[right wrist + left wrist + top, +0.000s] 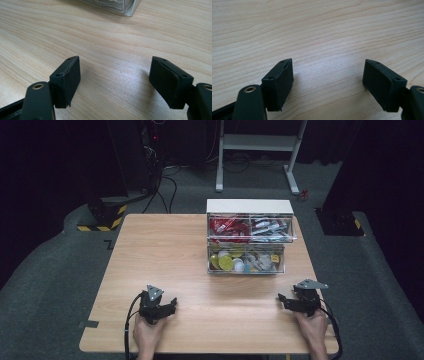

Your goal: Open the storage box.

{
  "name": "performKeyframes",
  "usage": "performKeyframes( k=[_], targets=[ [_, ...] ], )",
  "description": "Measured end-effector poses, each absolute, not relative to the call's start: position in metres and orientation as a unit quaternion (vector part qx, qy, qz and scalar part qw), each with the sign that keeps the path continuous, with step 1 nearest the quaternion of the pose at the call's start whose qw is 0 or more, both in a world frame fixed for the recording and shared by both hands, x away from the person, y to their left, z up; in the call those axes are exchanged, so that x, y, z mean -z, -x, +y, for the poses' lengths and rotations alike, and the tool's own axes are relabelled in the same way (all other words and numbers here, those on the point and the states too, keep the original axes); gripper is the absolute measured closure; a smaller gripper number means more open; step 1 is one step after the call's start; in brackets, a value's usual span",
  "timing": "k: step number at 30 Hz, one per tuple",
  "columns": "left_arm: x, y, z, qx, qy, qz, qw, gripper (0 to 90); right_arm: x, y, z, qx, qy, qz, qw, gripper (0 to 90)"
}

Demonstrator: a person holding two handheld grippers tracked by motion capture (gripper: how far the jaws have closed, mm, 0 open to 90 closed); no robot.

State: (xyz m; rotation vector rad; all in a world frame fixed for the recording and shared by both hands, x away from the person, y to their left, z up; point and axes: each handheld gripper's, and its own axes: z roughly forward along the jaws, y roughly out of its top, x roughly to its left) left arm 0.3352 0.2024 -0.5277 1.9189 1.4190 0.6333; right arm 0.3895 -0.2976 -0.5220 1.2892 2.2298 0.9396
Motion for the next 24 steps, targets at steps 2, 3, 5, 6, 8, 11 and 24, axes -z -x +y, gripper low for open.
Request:
performKeyframes(
  k=[2,3,5,6,8,11,24],
  targets=[
    [0.5276,-0.3352,0.2026,-0.242,-0.735,0.542,0.329,24.8,0.5221,-0.3895,-0.2978,-0.336,-0.460,0.797,0.199,25.3],
    [0.5276,-0.3351,0.2027,-0.242,-0.735,0.541,0.329,24.7,0.5220,-0.3895,-0.2977,-0.336,-0.461,0.797,0.198,25.3],
    [0.5276,-0.3351,0.2026,-0.242,-0.736,0.540,0.329,24.5,0.5221,-0.3894,-0.2977,-0.336,-0.462,0.797,0.199,25.2],
    [0.5277,-0.3351,0.2026,-0.242,-0.736,0.540,0.329,24.5,0.5222,-0.3894,-0.2976,-0.336,-0.462,0.796,0.199,25.2],
    [0.5278,-0.3351,0.2024,-0.241,-0.735,0.541,0.330,24.3,0.5221,-0.3895,-0.2976,-0.335,-0.462,0.797,0.199,24.2],
    [0.5277,-0.3351,0.2024,-0.241,-0.736,0.540,0.330,24.3,0.5223,-0.3900,-0.2966,-0.334,-0.458,0.800,0.197,21.1],
    [0.5278,-0.3348,0.2021,-0.240,-0.736,0.539,0.330,23.9,0.5219,-0.3827,-0.2994,-0.337,-0.475,0.787,0.205,29.1]
  ],
)
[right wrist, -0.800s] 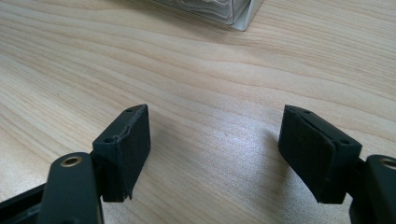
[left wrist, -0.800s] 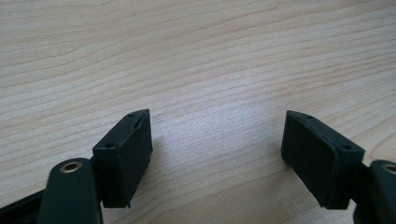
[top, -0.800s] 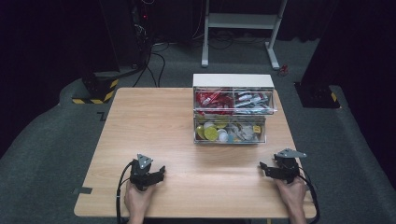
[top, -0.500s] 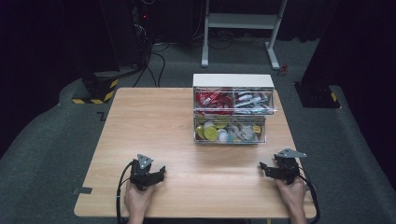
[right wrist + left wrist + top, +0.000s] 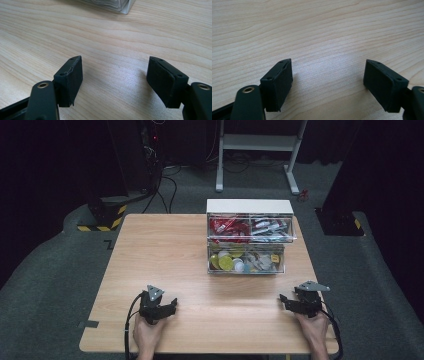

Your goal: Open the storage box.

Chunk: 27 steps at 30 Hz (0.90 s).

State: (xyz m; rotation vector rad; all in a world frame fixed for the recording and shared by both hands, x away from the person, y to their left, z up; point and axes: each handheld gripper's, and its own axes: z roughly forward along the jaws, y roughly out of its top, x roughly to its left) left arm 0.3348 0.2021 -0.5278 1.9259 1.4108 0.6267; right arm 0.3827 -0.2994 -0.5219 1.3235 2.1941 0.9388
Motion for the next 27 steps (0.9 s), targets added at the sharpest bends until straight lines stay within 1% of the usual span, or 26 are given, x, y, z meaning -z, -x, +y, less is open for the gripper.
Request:
performKeyframes(
  k=[9,17,24,27],
  targets=[
    [0.528,-0.335,0.202,-0.238,-0.737,0.539,0.330,23.8,0.520,-0.378,-0.303,-0.343,-0.489,0.773,0.214,30.4],
    [0.528,-0.335,0.202,-0.239,-0.737,0.539,0.331,23.8,0.518,-0.370,-0.305,-0.356,-0.490,0.761,0.232,32.4],
    [0.528,-0.335,0.202,-0.239,-0.737,0.538,0.330,23.8,0.518,-0.364,-0.302,-0.357,-0.493,0.759,0.232,32.9],
    [0.528,-0.335,0.202,-0.239,-0.738,0.538,0.330,23.8,0.517,-0.360,-0.301,-0.359,-0.490,0.757,0.242,35.0]
  ],
)
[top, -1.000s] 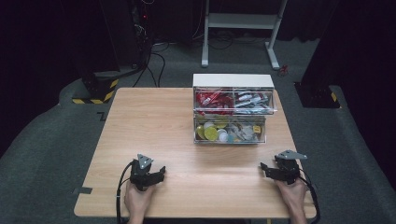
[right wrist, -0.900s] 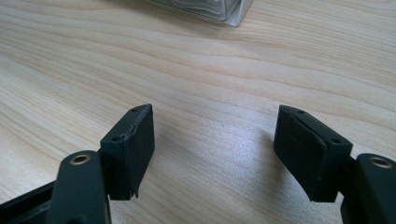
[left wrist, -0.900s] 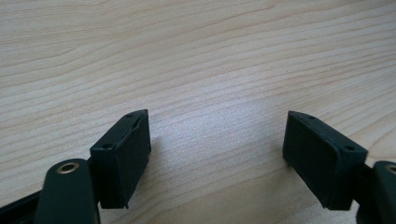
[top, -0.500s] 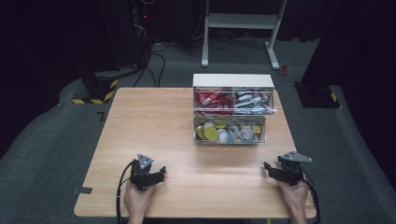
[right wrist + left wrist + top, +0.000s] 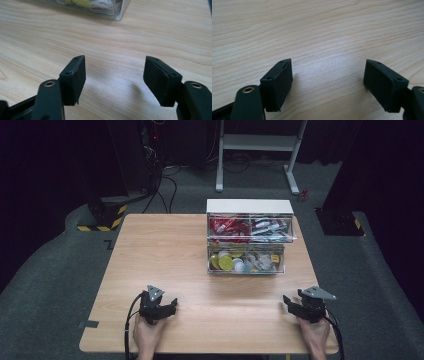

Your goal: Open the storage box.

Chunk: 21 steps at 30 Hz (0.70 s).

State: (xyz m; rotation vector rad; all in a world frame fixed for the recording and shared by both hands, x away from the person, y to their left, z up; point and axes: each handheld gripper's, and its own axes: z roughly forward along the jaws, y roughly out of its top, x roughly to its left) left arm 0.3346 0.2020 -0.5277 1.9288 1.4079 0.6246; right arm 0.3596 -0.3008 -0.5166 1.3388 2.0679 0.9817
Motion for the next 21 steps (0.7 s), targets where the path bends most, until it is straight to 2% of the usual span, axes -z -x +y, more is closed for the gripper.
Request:
performKeyframes(
  k=[9,21],
  targets=[
    [0.528,-0.335,0.202,-0.239,-0.738,0.538,0.330,23.8,0.515,-0.354,-0.293,-0.352,-0.478,0.762,0.259,36.5],
    [0.528,-0.335,0.202,-0.239,-0.738,0.537,0.331,23.6,0.513,-0.353,-0.279,-0.361,-0.466,0.769,0.248,35.6]
  ],
)
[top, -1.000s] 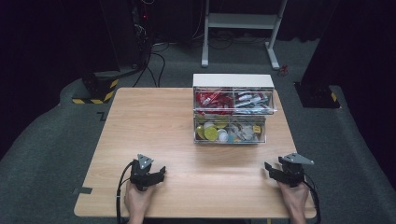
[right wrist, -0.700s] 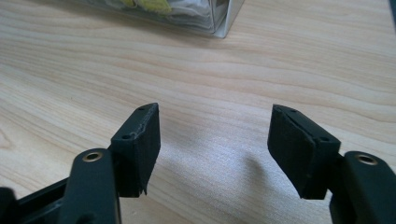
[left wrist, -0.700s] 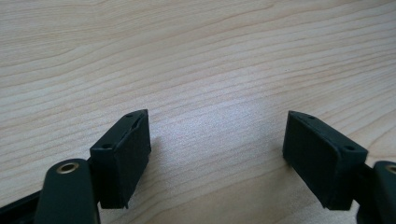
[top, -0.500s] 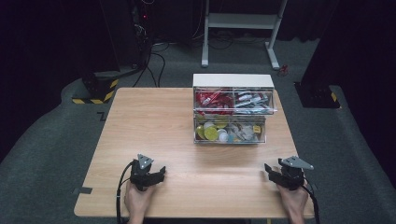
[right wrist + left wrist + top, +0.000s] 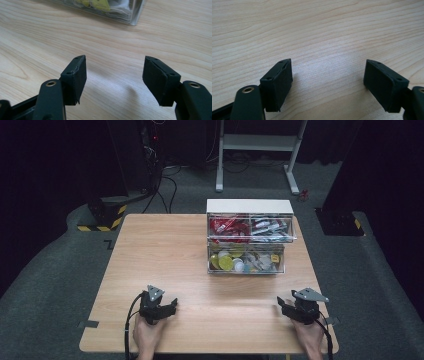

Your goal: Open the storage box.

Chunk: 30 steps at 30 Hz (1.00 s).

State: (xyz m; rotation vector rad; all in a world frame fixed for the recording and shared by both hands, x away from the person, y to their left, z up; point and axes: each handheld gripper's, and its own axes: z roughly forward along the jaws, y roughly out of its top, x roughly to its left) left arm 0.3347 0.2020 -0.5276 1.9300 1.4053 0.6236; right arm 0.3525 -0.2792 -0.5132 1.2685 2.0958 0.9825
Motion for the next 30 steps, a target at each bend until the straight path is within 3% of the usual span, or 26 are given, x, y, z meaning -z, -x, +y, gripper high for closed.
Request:
performKeyframes(
  k=[14,21,30],
  targets=[
    [0.528,-0.335,0.202,-0.238,-0.738,0.538,0.331,23.6,0.501,-0.356,-0.269,-0.375,-0.464,0.763,0.249,36.3],
    [0.528,-0.335,0.202,-0.239,-0.738,0.537,0.331,23.6,0.491,-0.359,-0.265,-0.378,-0.460,0.761,0.258,20.2],
    [0.528,-0.334,0.202,-0.239,-0.738,0.537,0.331,23.7,0.473,-0.365,-0.268,-0.408,-0.436,0.760,0.258,14.8]
  ],
)
